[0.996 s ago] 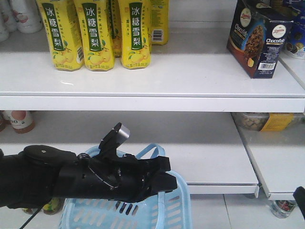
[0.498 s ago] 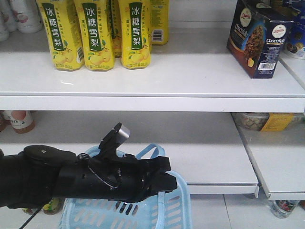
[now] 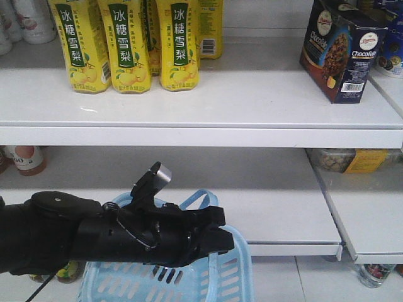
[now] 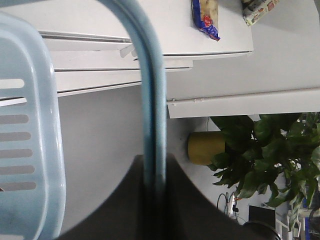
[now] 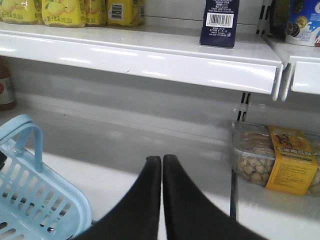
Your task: Left arm holds basket, right arm returns cookies
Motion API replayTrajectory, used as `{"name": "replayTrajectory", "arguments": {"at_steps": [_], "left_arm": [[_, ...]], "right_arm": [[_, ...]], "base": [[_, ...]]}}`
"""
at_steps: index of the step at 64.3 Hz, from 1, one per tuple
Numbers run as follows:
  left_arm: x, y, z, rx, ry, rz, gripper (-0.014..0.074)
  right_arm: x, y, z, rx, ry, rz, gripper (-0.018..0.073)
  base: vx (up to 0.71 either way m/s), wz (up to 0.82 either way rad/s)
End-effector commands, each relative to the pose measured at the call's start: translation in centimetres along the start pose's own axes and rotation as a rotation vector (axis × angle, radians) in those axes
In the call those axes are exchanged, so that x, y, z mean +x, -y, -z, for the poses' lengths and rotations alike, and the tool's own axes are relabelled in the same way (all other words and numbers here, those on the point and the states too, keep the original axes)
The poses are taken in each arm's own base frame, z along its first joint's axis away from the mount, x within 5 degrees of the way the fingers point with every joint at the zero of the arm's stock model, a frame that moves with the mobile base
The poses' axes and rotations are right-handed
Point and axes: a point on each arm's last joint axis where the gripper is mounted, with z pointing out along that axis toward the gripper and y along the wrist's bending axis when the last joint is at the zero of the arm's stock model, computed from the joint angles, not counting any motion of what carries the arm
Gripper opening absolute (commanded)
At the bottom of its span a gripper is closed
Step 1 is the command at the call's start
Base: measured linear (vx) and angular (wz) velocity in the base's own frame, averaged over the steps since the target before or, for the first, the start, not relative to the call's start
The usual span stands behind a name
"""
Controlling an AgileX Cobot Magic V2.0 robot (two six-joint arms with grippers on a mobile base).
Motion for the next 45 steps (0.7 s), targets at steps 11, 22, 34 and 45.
{"name": "replayTrajectory", "arguments": {"at_steps": [11,22,34,45], "left_arm": [[-0.5,2.3,1.0,0.099,0.031,-0.012,-0.0006],[-0.1,2.7,1.9,0.107,0.038,-0.041,-0.0006],[1.1,3.7,4.6,0.088,0.023,-0.270,-0.0006],[3.7,3.3,8.8,0.074,0.074,-0.418,-0.0006]], "right_arm": [[-1.3,0.4,0.1,0.036,0.077,-0.011,-0.0008],[-1.3,0.4,0.1,0.036,0.077,-0.011,-0.0008],[-1.3,0.4,0.1,0.036,0.076,-0.011,-0.0008],[-1.3,0.4,0.1,0.036,0.076,-0.011,-0.0008]], "base": [[0.00,0.00],[0.00,0.00],[0.00,0.00],[0.00,0.00]]}}
